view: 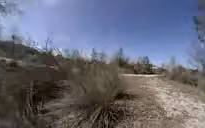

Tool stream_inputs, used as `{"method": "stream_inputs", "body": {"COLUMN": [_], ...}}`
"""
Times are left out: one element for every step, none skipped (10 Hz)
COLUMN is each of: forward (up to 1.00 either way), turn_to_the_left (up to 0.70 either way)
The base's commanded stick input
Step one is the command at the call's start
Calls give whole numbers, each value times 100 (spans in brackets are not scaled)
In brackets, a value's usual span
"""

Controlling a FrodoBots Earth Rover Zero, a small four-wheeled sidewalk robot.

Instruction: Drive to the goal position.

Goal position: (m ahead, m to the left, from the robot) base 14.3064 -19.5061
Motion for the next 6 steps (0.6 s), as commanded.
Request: {"method": "stream_inputs", "body": {"forward": [0,0,0,0,0,0], "turn_to_the_left": [0,0,0,0,0,-6]}}
